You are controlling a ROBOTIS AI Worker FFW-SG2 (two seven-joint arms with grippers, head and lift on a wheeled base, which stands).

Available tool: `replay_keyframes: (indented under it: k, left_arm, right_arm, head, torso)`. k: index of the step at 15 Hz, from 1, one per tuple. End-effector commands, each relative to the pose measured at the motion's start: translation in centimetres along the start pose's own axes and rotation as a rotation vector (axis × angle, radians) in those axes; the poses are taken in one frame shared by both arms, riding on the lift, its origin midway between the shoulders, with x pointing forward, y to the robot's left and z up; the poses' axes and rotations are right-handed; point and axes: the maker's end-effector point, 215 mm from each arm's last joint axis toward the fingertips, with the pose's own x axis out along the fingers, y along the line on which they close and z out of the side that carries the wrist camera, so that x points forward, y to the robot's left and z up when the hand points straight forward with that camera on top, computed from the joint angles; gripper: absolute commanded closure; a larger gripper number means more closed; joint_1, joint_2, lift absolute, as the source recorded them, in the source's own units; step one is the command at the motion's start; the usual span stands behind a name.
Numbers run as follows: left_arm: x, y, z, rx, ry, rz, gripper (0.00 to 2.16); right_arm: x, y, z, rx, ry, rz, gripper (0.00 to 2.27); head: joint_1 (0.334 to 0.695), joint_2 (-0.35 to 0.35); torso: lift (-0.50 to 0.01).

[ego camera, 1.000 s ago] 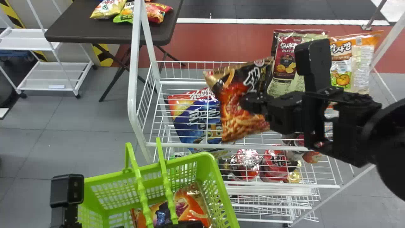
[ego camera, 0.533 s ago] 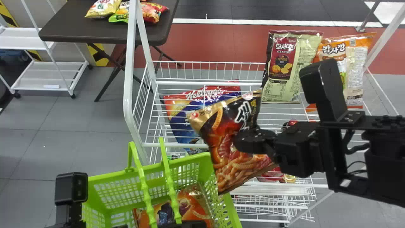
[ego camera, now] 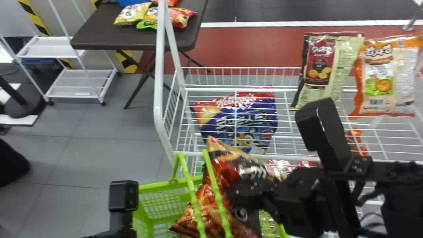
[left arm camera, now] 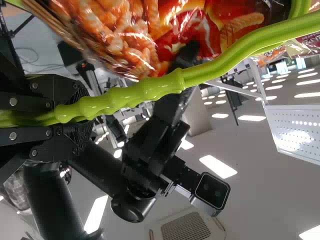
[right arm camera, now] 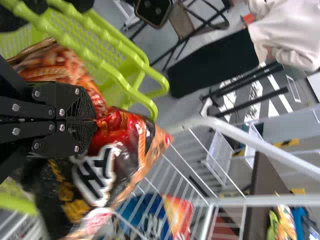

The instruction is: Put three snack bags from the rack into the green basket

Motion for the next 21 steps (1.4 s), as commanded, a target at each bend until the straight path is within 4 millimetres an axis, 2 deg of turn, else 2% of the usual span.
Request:
replay_keyframes:
  k: [1,2,3,4,5,6,12,14,16,18,20,21]
  left_arm:
    - [0.3,-0.1,0.1,0.01,0.0,-0.005,2.15]
    - [0.3,-0.1,0.1,0.009,-0.001,-0.006,2.15]
    - [0.1,0.0,0.2,0.011,-0.003,-0.003,2.15]
    - [0.0,0.0,0.3,0.012,-0.006,0.0,2.15]
    - [-0.1,0.0,0.3,0.01,-0.008,0.001,2.15]
    - [-0.3,0.1,0.4,0.011,-0.011,0.004,2.15]
    - [-0.5,0.1,0.6,0.01,-0.016,0.004,2.15]
    - [-0.6,0.2,0.6,0.009,-0.018,0.005,2.15]
    - [-0.6,0.1,0.6,0.009,-0.018,0.002,2.15]
    - [-0.7,0.2,0.6,0.007,-0.021,0.003,2.15]
    - [-0.7,0.2,0.6,0.007,-0.022,0.004,2.15]
    - [-0.7,0.2,0.6,0.007,-0.022,0.004,2.15]
  right_arm:
    - [1.3,0.5,-2.6,0.035,0.054,0.013,2.25]
    - [1.3,0.3,-3.0,0.037,0.064,0.003,2.22]
    - [1.2,0.1,-3.5,0.036,0.074,-0.003,1.95]
    - [1.0,-0.3,-4.0,0.033,0.082,-0.019,1.41]
    - [0.8,-0.6,-4.3,0.03,0.086,-0.031,0.31]
    - [0.7,-0.8,-4.6,0.03,0.092,-0.038,0.0]
    - [0.9,0.3,-4.9,0.092,0.094,0.055,0.06]
    - [0.5,-0.7,-4.4,0.104,0.078,0.035,0.06]
    - [-0.7,-4.1,-3.7,0.129,0.051,-0.035,0.06]
    - [-2.1,-8.5,-3.0,0.175,0.01,-0.11,0.04]
    - [-3.5,-11.9,-2.3,0.217,-0.038,-0.163,0.04]
    - [-4.5,-13.9,-1.9,0.234,-0.068,-0.2,0.03]
  head:
    - [0.695,0.149]
    - [0.695,0.174]
    - [0.695,0.176]
    - [0.695,0.175]
    - [0.695,0.171]
    - [0.695,0.165]
    - [0.695,0.157]
    - [0.695,0.166]
    - [0.695,0.161]
    - [0.695,0.105]
    - [0.695,0.037]
    - [0.695,-0.014]
  torso:
    - [0.0]
    - [0.0]
    - [0.0]
    - [0.0]
    - [0.0]
    - [0.0]
    - [0.0]
    - [0.0]
    - [0.0]
    - [0.0]
    - [0.0]
    - [0.0]
